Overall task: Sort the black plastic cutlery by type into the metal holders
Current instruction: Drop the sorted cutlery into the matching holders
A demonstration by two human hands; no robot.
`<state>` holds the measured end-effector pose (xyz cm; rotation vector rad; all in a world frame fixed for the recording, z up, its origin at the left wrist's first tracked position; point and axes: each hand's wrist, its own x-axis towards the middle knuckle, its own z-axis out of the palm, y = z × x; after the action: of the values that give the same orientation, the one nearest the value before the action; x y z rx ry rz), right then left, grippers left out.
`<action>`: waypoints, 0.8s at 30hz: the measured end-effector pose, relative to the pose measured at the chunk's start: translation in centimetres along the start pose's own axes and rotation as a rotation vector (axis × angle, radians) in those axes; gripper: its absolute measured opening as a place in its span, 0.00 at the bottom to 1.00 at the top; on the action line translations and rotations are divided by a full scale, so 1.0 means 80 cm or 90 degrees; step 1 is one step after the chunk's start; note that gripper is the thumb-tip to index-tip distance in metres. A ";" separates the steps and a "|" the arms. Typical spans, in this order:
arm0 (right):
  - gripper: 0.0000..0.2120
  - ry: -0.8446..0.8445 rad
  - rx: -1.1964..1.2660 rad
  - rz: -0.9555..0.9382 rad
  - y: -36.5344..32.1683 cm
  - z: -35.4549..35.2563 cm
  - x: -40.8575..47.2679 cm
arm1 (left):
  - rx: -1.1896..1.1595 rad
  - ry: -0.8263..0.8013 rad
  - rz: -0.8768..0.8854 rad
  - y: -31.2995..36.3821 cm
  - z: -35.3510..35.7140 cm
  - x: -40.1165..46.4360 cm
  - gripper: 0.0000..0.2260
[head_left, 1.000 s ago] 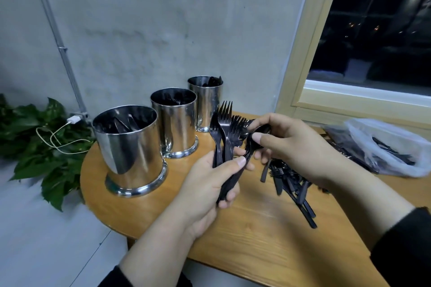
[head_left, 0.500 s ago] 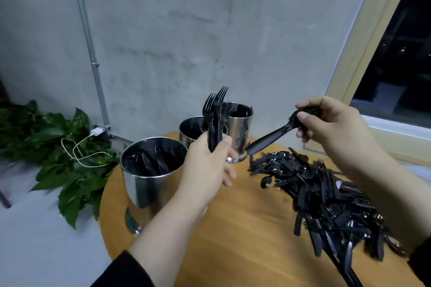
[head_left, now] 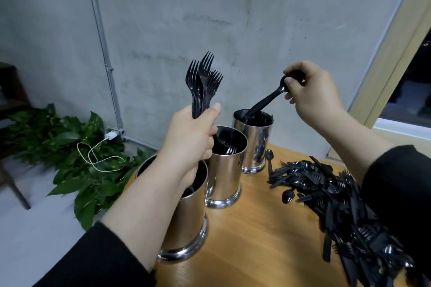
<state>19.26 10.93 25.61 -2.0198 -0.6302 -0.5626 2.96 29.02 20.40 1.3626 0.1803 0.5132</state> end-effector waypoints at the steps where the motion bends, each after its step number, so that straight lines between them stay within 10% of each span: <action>1: 0.08 -0.001 -0.023 -0.005 0.007 0.005 0.009 | -0.002 -0.006 -0.005 0.002 0.005 0.008 0.08; 24: 0.34 -0.411 -0.421 0.034 0.118 0.082 0.067 | 0.001 -0.070 -0.109 -0.029 0.022 0.059 0.06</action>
<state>30.23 13.50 19.81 -2.8724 -0.8320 -0.0566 8.37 29.32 19.35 1.3588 0.2056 0.2946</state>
